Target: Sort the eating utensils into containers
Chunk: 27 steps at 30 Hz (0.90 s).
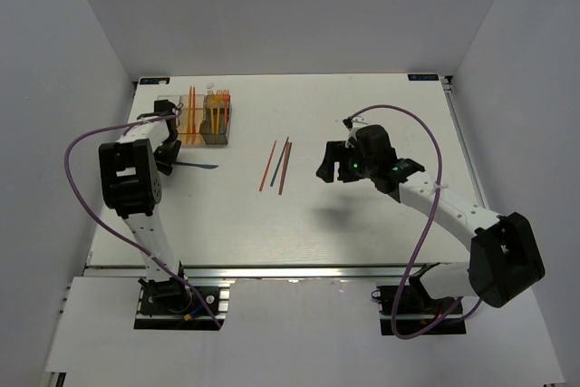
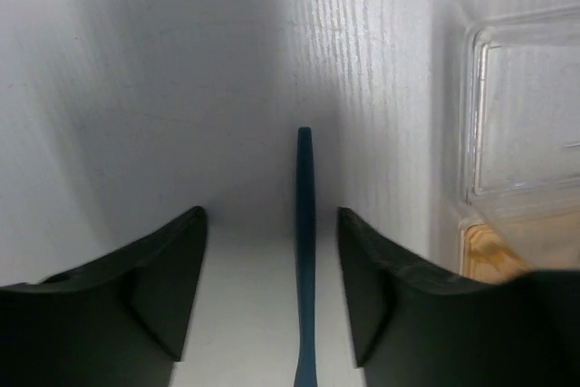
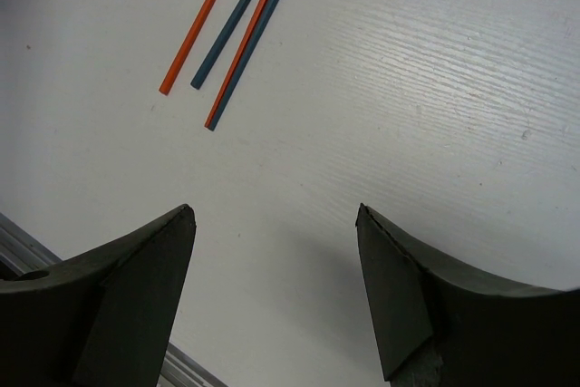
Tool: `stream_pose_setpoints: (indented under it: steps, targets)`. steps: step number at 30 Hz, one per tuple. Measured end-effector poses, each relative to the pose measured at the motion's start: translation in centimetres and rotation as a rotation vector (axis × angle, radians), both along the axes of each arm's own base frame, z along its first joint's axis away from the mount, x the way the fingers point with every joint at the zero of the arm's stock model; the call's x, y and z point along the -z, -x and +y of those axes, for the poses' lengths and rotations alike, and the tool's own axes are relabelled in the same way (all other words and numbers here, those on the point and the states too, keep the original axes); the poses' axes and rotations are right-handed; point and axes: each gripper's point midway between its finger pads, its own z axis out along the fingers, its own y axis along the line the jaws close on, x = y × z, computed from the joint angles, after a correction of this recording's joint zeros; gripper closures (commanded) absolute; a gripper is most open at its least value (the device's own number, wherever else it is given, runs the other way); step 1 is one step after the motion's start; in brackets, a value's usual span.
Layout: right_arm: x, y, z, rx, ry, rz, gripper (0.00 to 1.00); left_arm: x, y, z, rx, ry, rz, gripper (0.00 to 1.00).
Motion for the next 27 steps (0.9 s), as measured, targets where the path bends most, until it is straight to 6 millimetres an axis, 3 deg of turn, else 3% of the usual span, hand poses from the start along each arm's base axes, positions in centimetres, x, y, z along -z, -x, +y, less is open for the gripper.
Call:
stream_pose_setpoints:
  steps: [15,17,23,26,27]
  targets:
    - [0.3,0.2,0.0,-0.009,-0.005,-0.005,0.24,0.1,-0.3,-0.5,0.005,0.022,-0.011,0.38]
    - [0.3,0.2,0.0,-0.009,-0.006,-0.005,0.24,0.1,-0.4,-0.7,0.007,0.025,-0.014,0.52]
    - [0.2,0.4,0.0,-0.011,-0.009,-0.008,0.24,0.2,-0.5,-1.3,0.013,0.033,-0.017,0.64]
    - [0.0,0.4,0.0,-0.012,-0.013,-0.014,0.25,0.4,-0.4,-1.5,0.019,0.034,-0.015,0.78]
    - [-0.1,0.4,0.0,-0.012,-0.014,-0.017,0.25,0.5,-0.3,-1.5,0.020,0.032,-0.017,0.87]
